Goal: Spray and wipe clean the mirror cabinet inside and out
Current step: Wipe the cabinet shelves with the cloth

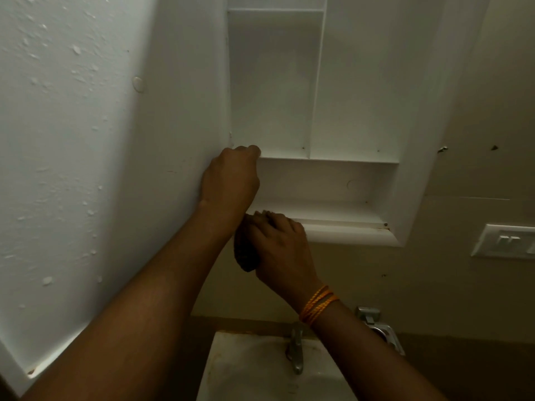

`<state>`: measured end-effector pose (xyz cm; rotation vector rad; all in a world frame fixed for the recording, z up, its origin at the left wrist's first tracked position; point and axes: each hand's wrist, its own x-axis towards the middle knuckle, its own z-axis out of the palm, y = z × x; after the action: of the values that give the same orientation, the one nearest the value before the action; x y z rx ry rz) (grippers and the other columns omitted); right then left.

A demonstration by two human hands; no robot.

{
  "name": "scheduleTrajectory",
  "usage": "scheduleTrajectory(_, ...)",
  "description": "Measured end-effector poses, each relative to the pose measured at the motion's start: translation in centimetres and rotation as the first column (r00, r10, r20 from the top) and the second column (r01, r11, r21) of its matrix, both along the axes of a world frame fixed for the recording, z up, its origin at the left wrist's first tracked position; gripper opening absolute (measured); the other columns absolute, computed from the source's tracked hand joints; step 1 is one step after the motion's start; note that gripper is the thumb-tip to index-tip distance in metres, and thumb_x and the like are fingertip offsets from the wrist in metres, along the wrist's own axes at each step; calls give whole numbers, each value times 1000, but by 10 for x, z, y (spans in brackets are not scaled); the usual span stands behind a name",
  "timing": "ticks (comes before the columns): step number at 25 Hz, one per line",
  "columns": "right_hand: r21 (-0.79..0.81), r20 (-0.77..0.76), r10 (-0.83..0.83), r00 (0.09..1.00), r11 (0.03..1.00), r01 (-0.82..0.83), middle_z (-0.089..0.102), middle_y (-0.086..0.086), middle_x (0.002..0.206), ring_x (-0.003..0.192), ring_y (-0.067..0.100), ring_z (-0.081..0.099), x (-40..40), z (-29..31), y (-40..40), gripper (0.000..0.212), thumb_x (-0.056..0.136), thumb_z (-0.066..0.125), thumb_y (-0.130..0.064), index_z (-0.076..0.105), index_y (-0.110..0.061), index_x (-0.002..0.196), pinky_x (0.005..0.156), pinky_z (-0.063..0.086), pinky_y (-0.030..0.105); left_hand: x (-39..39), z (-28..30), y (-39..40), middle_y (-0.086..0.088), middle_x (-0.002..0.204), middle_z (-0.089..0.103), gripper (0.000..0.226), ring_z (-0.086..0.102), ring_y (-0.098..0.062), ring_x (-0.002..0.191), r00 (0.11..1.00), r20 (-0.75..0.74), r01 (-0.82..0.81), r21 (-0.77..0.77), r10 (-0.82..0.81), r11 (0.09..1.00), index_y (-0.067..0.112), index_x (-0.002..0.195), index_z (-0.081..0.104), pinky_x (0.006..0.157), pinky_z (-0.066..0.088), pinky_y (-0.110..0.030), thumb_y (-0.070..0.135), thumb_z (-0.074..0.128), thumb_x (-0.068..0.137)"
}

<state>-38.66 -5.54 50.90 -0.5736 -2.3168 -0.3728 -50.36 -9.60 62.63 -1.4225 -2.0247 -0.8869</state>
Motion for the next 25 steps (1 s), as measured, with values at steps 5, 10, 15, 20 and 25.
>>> scheduleTrajectory(5, 214, -233, -72, 970, 969, 124, 67, 4, 134, 119, 38, 60, 81, -37, 47, 44, 75, 67, 5, 75, -13, 115, 94, 45, 51, 8, 0, -5, -17, 115, 64, 45, 62, -36, 98, 999, 48, -6, 0, 6, 1000, 7, 125, 62, 81, 54, -46, -9, 44, 88)
scheduleTrajectory(10, 341, -327, -207, 922, 884, 319, 69, 8, 132, 108, 45, 65, 160, -62, 85, 43, 78, 64, 12, 77, -9, 114, 91, 47, 58, 9, -5, -4, -14, 123, 60, 47, 61, -36, 100, 999, 31, 9, 13, -10, 1000, 7, 128, 59, 77, 50, -39, -9, 45, 87)
scheduleTrajectory(15, -94, -503, -313, 805, 946, 309, 71, 6, 128, 106, 39, 63, 163, -49, 54, 54, 74, 49, 3, 73, -13, 119, 84, 54, 54, 11, -9, 0, -11, 128, 55, 51, 62, -37, 98, 1000, 11, -13, -47, 14, 999, 11, 131, 54, 69, 43, -36, -6, 49, 83)
scheduleTrajectory(20, -475, -827, -488, 279, 340, -812, 67, 26, 115, 96, 48, 67, 133, 11, 8, 51, 80, 39, 12, 64, -5, 121, 78, 56, 71, 14, -6, -8, -10, 154, 34, 76, 55, -37, 120, 999, 32, -16, -207, 23, 978, 14, 151, 32, 87, 47, -39, 4, 61, 82)
scheduleTrajectory(25, -297, -829, -430, 357, -202, -933, 68, 25, 122, 112, 45, 64, 118, 52, -16, 45, 90, 51, -21, 61, 1, 129, 95, 51, 62, 50, -18, -35, -3, 153, 43, 83, 55, -29, 123, 950, 243, 207, -15, -197, 978, 27, 158, 8, 98, 46, -41, 26, 57, 90)
